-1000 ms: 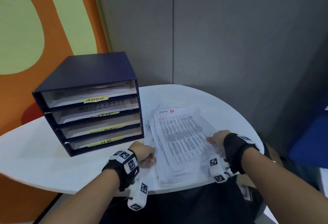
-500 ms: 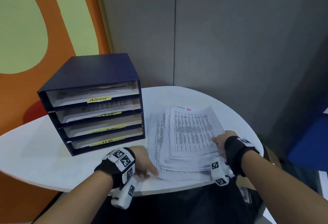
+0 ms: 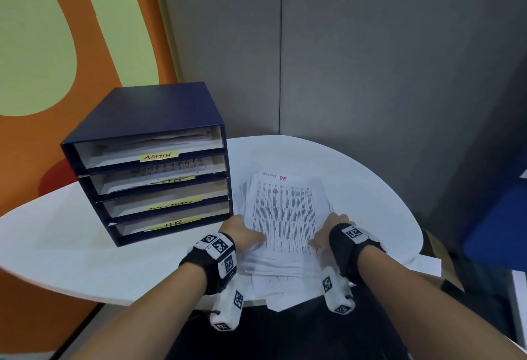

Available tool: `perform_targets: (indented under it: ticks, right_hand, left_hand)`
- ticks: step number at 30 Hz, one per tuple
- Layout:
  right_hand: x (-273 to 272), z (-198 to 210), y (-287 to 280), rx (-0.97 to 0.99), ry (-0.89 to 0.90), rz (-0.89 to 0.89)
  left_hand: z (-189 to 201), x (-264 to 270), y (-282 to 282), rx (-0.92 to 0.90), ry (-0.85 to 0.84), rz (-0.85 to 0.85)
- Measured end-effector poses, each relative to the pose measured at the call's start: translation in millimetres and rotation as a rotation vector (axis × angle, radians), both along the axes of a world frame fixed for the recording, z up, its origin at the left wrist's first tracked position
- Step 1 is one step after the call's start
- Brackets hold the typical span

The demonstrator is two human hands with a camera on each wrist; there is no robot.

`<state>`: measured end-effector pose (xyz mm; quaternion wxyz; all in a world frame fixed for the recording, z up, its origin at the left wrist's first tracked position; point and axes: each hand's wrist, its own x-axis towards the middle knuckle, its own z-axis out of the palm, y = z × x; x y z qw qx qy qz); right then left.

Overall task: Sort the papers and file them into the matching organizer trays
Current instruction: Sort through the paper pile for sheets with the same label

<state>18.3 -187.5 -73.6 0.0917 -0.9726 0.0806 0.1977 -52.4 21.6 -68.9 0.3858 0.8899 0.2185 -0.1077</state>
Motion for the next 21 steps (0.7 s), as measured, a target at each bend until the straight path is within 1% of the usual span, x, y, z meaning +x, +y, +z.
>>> perform_targets:
  ticks: [2,4,6,7,9,10,15,18,21]
  right_hand:
    - [-3,-1,-2,-0.023,0.002,0.051]
    - [-7,0,-10,-0.003,0.006,0.1]
    - [-8,-1,-19,0.066,0.004,0.114]
    - [-10,0,-22,0.081,-0.011,0.125]
    - [-14,-3,-27,0.133,-0.027,0.136]
    - [-15,-4,-29,0.154,-0.032,0.14]
    - [-23,-5,-45,0.274,-0.008,0.13]
    - [-28,-6,-51,0.351,-0.021,0.11]
    - [-37,-8,-50,0.377,-0.043,0.134]
  left_hand:
    - [-6,-3,3,0.041,-0.024,-0.002]
    - [-7,-6,6,0.113,-0.01,-0.017]
    - [-7,-7,7,0.148,0.0,-0.005]
    - [-9,-7,8,0.111,0.002,0.021]
    - [-8,-8,9,-0.022,0.0,0.087]
    - [-8,-8,10,-0.044,-0.001,0.096]
    - [-2,-11,19,0.13,-0.006,0.003]
    - [3,-13,16,0.222,-0.063,-0.028]
    - [7,-17,12,0.238,-0.116,-0.041]
